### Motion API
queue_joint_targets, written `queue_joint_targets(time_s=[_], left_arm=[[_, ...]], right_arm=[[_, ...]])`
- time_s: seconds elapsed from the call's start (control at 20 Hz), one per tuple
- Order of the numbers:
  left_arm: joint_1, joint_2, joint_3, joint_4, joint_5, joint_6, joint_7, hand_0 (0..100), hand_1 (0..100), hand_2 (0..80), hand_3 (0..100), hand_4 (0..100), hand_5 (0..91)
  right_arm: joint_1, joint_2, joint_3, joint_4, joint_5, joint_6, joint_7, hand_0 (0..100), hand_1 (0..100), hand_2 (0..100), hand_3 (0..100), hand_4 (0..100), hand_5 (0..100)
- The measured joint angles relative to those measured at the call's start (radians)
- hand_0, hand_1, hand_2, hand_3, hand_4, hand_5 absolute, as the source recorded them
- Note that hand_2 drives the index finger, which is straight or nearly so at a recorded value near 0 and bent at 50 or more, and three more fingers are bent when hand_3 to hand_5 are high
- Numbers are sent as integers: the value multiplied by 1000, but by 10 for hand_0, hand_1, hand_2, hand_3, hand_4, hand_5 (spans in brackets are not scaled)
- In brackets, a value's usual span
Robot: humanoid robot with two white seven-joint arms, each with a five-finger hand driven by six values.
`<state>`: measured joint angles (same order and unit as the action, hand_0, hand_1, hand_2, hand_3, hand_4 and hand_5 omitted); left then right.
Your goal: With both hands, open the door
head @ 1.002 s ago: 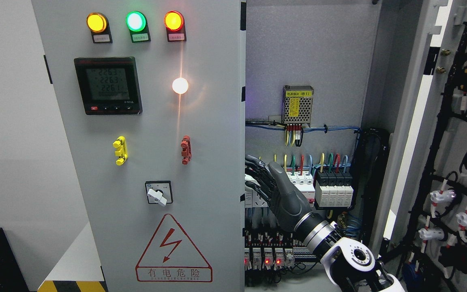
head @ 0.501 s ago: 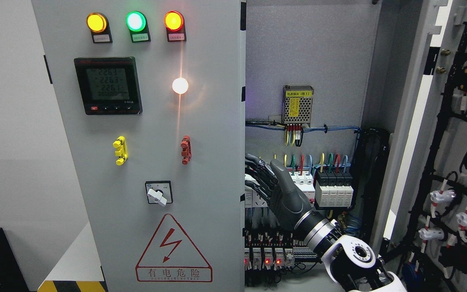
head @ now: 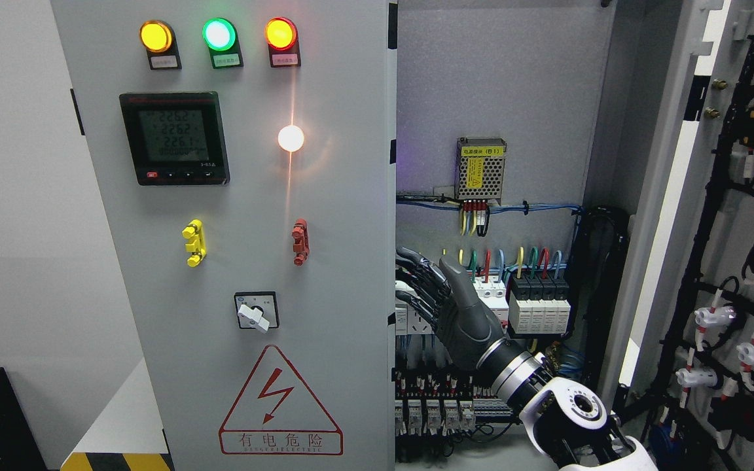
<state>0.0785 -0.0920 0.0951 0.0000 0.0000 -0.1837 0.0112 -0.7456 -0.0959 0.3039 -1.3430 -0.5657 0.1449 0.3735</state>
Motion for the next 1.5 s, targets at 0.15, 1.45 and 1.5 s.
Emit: queue_joint_targets(time_s=[0.15, 1.45, 1.5], left_arm=[[0, 0, 0, 0, 0, 0, 0, 0, 0, 0, 0, 0, 0], [0, 0, 0, 0, 0, 0, 0, 0, 0, 0, 0, 0, 0], [0, 0, 0, 0, 0, 0, 0, 0, 0, 0, 0, 0, 0]], right_arm=[[-6, 0, 0, 9, -2, 0, 7, 191, 0, 0, 0, 0, 0], [-44, -2, 0, 51, -6, 0, 76, 191, 0, 0, 0, 0, 0], [-45, -2, 0, 52, -6, 0, 77, 191, 0, 0, 0, 0, 0]])
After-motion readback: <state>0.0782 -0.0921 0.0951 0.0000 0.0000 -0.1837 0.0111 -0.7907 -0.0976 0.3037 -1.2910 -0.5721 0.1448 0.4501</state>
